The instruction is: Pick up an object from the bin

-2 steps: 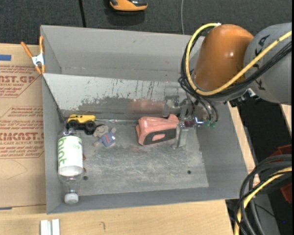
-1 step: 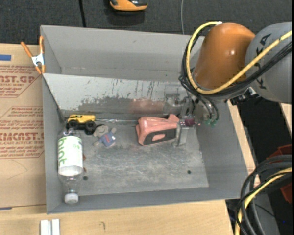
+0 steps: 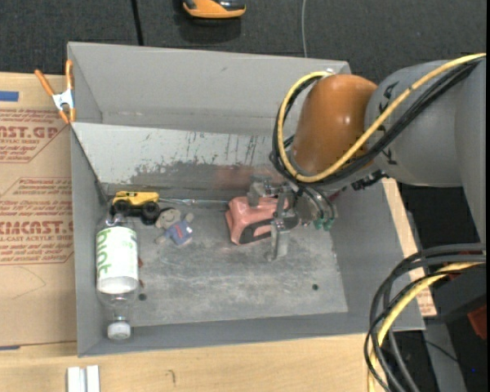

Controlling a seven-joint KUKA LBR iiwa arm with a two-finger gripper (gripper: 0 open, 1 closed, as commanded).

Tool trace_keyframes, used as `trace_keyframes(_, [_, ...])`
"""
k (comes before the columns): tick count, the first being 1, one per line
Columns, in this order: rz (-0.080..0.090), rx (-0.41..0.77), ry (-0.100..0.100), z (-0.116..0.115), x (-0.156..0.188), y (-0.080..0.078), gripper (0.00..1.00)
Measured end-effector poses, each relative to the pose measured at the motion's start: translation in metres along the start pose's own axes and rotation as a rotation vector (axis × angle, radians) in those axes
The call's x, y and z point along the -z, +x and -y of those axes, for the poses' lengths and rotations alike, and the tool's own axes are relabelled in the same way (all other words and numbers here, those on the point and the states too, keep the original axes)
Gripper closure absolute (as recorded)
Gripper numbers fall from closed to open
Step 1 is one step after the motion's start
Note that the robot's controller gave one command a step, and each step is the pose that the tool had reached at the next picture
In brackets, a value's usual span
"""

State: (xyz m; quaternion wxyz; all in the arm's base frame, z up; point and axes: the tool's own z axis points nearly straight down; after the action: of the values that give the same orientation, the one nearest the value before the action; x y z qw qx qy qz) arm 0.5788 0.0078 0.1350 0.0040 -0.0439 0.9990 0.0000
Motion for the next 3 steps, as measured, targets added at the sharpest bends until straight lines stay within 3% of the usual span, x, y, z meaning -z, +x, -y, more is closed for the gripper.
trace_keyframes(1, [0.004,0.043,-0.001,-0.003,-0.023,-0.004,0.0])
trace_keyframes(2, [0.001,0.2,0.0,0.0,-0.017,-0.008,0.0])
trace_keyframes(3, [0.047,0.099,-0.004,0.02,-0.052,-0.013,0.0])
